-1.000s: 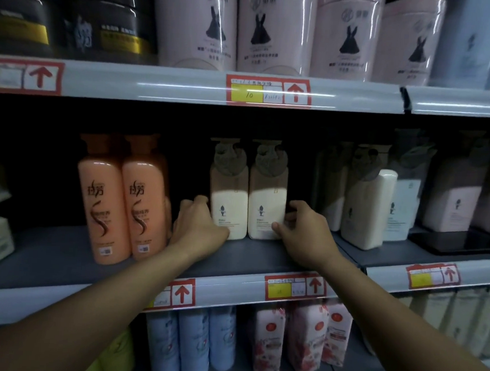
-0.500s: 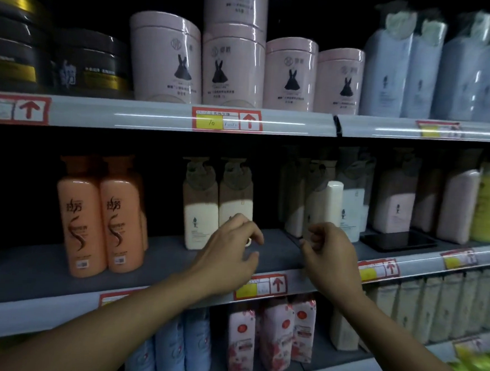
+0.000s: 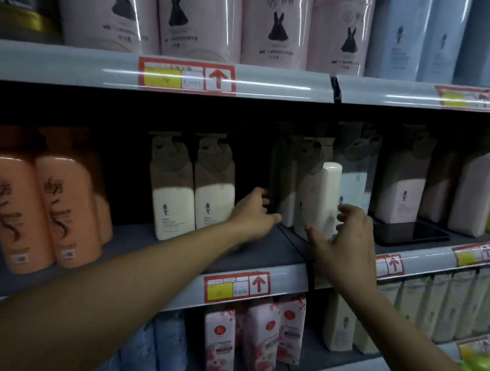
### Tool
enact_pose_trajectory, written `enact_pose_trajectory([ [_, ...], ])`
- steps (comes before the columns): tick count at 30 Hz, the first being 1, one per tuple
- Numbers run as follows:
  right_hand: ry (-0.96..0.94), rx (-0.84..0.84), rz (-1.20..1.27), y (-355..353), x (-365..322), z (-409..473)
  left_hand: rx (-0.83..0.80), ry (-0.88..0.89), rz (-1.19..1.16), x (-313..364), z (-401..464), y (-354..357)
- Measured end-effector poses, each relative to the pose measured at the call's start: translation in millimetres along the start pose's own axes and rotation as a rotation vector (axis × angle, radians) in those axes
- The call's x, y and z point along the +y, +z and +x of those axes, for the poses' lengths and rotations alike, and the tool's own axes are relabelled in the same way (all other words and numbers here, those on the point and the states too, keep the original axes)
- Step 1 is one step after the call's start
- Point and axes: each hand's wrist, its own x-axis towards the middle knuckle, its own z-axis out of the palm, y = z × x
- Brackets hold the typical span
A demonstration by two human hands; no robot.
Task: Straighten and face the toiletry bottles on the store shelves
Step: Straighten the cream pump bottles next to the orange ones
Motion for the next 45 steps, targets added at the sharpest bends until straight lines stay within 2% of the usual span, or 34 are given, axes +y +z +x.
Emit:
enact_pose_trajectory([
  [5, -0.018, 0.029, 0.026, 13.6, 8.5, 18.3, 0.056, -0.059, 0.055, -3.9, 37.9, 17.8],
  [10, 0.001, 0.073, 0.03, 15.1, 11.7, 31.9, 0.076, -0.028, -0.196, -3.2, 51.9, 28.3],
  [12, 0.009, 0.075, 0.027, 17.7, 11.8, 33.6, 0.079, 0.008, -0.225, -6.7, 56.2, 31.0],
  [17, -0.01, 0.082, 0.007, 22.0, 9.8, 31.1, 0.068, -0.004, -0.212, -7.1, 57.7, 27.8],
  [22, -0.017, 0.078, 0.042, 16.3, 13.2, 30.0, 0.145, 0.012, -0.167, -4.5, 51.5, 27.7],
  [29, -0.01, 0.067, 0.136, 3.8, 13.6, 23.0, 0.159, 0.019, -0.016, 5.2, 28.5, 12.2],
  [33, -0.024, 0.06, 0.151, -3.9, 9.3, 16.6, 0.223, -0.003, 0.095, 7.4, 4.5, 3.8],
  [39, -0.11, 0.011, 0.253, -15.7, 3.9, -2.0, 0.284, 0.107, 0.008, 8.6, -36.8, -7.4],
  [45, -0.203, -0.072, 0.352, -23.3, -15.9, -16.3, 0.333, 0.139, -0.019, -2.3, -73.0, -36.2],
])
